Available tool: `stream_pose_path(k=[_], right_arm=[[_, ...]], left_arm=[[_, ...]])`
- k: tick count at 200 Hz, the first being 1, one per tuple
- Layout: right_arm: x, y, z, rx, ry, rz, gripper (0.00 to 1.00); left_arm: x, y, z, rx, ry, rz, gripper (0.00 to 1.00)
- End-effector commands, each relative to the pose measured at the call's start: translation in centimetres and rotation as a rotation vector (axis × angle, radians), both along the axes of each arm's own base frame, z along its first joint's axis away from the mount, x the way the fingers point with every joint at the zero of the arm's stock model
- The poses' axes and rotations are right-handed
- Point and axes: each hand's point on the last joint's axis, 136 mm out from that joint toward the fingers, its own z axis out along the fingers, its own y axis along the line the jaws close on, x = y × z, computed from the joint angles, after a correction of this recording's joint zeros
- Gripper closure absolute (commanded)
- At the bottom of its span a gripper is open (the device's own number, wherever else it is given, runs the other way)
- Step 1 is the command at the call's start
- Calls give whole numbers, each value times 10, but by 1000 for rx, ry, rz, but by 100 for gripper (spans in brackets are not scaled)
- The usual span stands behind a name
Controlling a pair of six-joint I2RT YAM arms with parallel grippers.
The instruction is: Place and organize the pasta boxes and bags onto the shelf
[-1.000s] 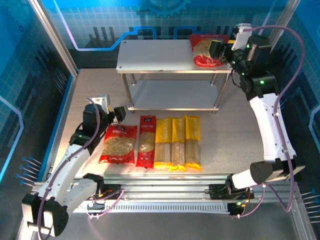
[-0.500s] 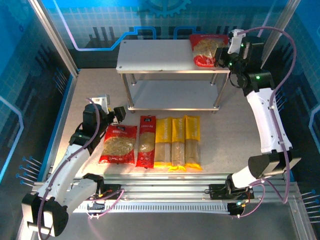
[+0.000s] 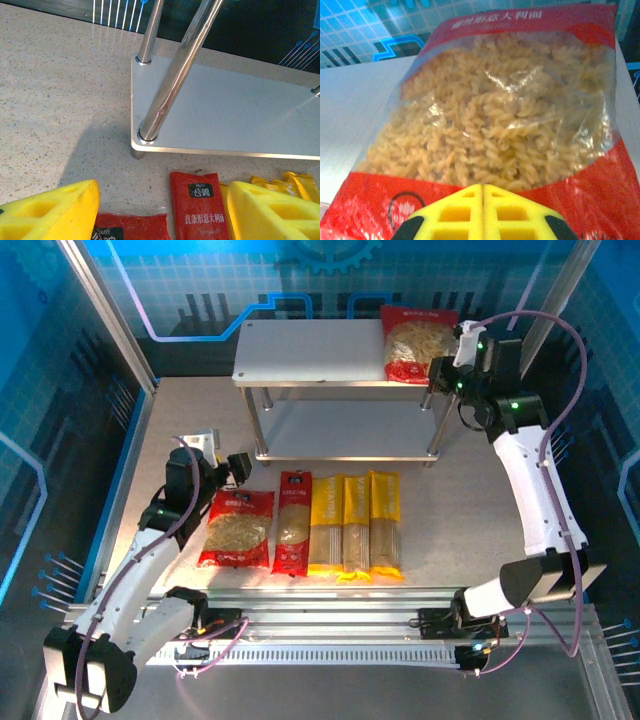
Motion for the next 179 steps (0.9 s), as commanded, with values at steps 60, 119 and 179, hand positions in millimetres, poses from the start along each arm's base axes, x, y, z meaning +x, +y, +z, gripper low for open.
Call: stream_pose_path(k=[60,119,179], right_arm=[[-17,-3,18,77,-49,39,62],[-67,-5,73,86,-208,44,49],[-123,29,31,-27,-82,123,43]], left_arm=[[1,0,13,-1,-30,8,30],[-2,2,10,1,-23,16,29],[-6,-4,-1,22,10,-8,29]])
